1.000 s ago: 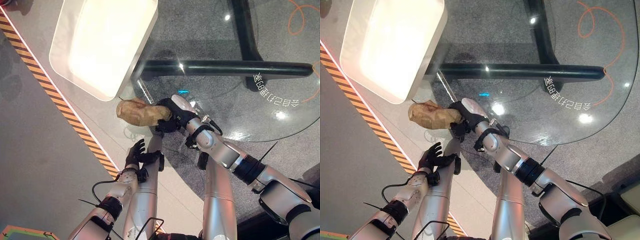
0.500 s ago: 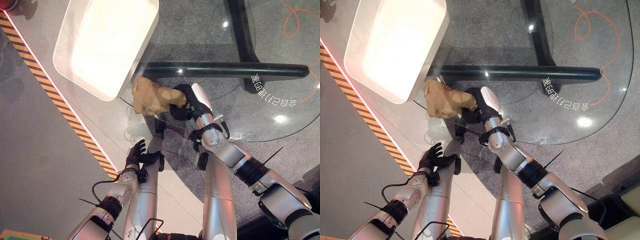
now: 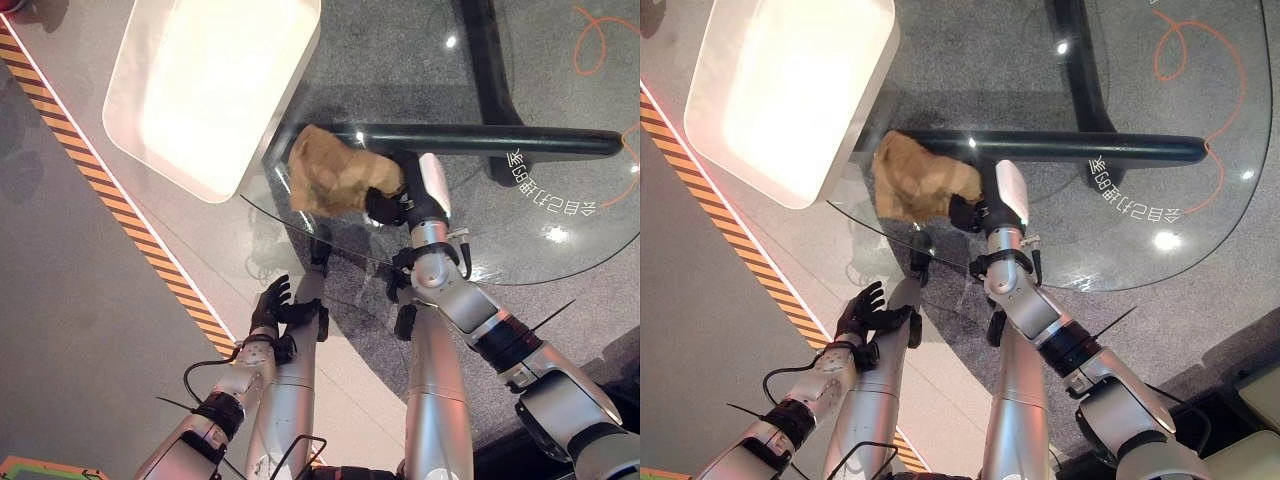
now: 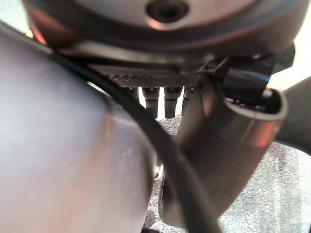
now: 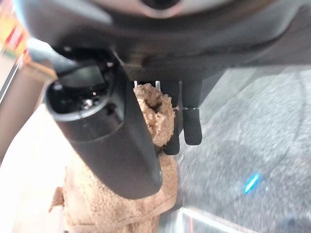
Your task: Wipe the table with a cloth and put it in the basket.
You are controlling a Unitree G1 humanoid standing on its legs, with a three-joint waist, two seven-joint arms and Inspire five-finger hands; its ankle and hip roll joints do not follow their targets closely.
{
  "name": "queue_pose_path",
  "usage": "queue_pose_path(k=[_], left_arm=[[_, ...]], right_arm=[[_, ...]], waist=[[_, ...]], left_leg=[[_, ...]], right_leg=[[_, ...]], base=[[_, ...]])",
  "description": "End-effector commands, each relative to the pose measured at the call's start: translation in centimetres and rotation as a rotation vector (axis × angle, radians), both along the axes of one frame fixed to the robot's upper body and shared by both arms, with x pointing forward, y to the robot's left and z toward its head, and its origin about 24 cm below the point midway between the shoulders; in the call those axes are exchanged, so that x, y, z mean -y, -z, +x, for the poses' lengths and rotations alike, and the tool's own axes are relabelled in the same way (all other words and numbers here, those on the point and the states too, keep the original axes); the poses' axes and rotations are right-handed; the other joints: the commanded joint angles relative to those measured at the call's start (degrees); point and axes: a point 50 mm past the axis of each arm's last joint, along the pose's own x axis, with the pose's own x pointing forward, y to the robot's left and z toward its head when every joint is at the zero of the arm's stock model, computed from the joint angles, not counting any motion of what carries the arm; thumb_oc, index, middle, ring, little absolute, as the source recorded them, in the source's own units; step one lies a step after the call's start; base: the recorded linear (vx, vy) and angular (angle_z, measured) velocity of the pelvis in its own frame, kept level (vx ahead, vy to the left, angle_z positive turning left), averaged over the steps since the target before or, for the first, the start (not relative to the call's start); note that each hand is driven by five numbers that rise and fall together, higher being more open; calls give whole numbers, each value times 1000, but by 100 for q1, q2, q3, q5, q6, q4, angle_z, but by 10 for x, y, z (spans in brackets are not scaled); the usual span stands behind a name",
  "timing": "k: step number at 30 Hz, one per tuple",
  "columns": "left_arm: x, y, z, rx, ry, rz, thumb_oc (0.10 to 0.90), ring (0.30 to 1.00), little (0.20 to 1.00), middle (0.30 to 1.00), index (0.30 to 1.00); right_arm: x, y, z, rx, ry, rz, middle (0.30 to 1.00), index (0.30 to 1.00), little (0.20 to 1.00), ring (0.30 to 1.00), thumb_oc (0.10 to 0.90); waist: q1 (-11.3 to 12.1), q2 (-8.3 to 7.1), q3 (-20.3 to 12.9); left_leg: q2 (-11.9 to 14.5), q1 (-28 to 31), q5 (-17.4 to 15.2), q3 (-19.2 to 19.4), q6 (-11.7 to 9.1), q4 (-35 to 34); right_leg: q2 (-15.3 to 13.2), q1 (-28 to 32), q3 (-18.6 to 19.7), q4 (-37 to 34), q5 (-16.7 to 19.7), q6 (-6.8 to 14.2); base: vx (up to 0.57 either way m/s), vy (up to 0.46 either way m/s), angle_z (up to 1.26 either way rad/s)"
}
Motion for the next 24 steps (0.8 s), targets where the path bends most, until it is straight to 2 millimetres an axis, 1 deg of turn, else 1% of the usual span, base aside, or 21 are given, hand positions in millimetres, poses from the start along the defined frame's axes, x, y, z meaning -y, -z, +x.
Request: queue_pose_path(k=[1,2,3,4,5,6,8,10,11,12,13,14,15,16,20,21,22,24], left_arm=[[4,44,-50,-163,-24,-28,800,900,900,900,900],[3,44,-50,-163,-25,-27,800,900,900,900,900],[0,45,-51,-163,-25,-24,800,900,900,900,900],[-1,45,-51,-163,-26,-23,800,900,900,900,900],[-2,45,-52,-163,-27,-23,800,900,900,900,900],[-4,46,-53,-162,-32,-21,800,900,900,900,900],[-7,46,-55,-159,-36,-20,800,900,900,900,900],[-9,46,-56,-157,-38,-20,800,900,900,900,900],[-10,45,-56,-154,-42,-20,800,900,900,900,900],[-11,45,-57,-154,-43,-20,800,900,900,900,900],[-12,39,-49,-127,-45,-21,800,900,900,900,900],[-13,39,-49,-123,-50,-21,800,900,900,900,900],[-13,44,-56,-144,-51,-21,800,900,900,900,900],[-14,39,-49,-121,-53,-21,800,900,900,900,900],[-15,39,-50,-121,-52,-20,800,900,900,900,900],[-15,44,-58,-145,-51,-19,800,900,900,900,900],[-15,40,-53,-128,-49,-19,800,900,900,900,900],[-15,41,-54,-130,-46,-19,800,900,900,900,900]], right_arm=[[56,-29,-2,166,241,155,300,300,200,300,100],[60,-29,-3,177,263,165,300,300,200,300,100],[74,-30,-4,192,313,204,300,300,200,300,100],[81,-32,-4,202,340,222,300,300,200,300,100],[83,-32,-4,204,355,228,300,300,200,300,100],[96,-32,-7,221,406,253,300,300,200,300,100],[110,-32,-10,242,470,280,300,300,200,300,100],[118,-31,-13,254,505,294,300,300,200,300,100],[129,-30,-18,273,556,320,300,300,200,300,100],[132,-30,-19,277,571,329,300,300,200,300,100],[136,-38,-19,310,587,354,300,300,200,300,100],[145,-38,-23,331,633,401,300,300,200,300,100],[148,-31,-25,318,650,408,300,300,200,300,100],[153,-36,-27,350,675,456,300,300,200,300,100],[165,-31,-35,413,728,589,300,300,200,300,100],[166,-24,-37,402,740,598,300,300,200,300,100],[168,-30,-39,449,748,652,300,300,200,300,100],[170,-29,-43,494,777,725,300,300,200,300,100]], waist=[[-117,103,-86],[-122,99,-86],[-131,92,-86],[-136,85,-86],[-137,82,-86],[-150,68,-86],[-167,51,-86],[-179,41,-86],[-202,29,-86],[-205,26,-86],[-244,4,-86],[-263,-8,-86],[-247,1,-86],[-280,-22,-86],[-308,-21,-86],[-291,-5,-86],[-317,-15,-86],[-316,-14,-86]], left_leg=[[-228,-61,-1296,375,222,1092],[-229,-65,-1300,372,224,1090],[-231,-56,-1312,372,230,1079],[-233,-49,-1320,371,228,1076],[-234,-46,-1324,370,227,1075],[-235,-54,-1339,363,231,1082],[-243,-61,-1349,363,238,1072],[-237,-59,-1354,367,242,1068],[-236,-58,-1360,371,245,1057],[-236,-55,-1361,372,246,1054],[-262,-281,-1154,413,272,991],[-262,-275,-1163,414,273,976],[-241,-70,-1354,374,249,1022],[-262,-272,-1170,414,271,970],[-279,-260,-1162,408,273,917],[-262,-56,-1345,367,251,953],[-287,-254,-1157,409,275,893],[-291,-248,-1158,406,276,882]], right_leg=[[313,-5,-35,-1008,868,254],[316,-9,-30,-1011,869,255],[327,-4,-23,-1031,880,261],[337,6,-18,-1045,882,262],[342,11,-16,-1052,883,262],[356,2,-9,-1052,892,268],[376,6,-5,-1086,904,273],[382,11,-3,-1101,911,276],[397,12,5,-1122,924,286],[400,17,7,-1133,929,290],[366,-179,-22,-1238,1128,251],[378,-169,-18,-1270,1135,256],[413,15,13,-1194,956,299],[387,-156,-13,-1294,1138,260],[414,-136,7,-1372,1174,262],[448,49,38,-1311,1006,301],[421,-123,14,-1413,1193,257],[430,-106,17,-1436,1198,249]], base=[[7,-8,-4],[5,-12,-4],[1,-13,-7],[-1,-11,-8],[0,-13,-9],[0,-16,-7],[-2,-19,-6],[-3,-13,-4],[0,0,0],[-58,-17,-2],[-62,-16,-4],[-11,-12,-4],[-5,-13,-4],[-2,-12,-3],[-2,-8,-9],[-1,-5,-9],[-1,-9,-6],[0,-10,-3]])
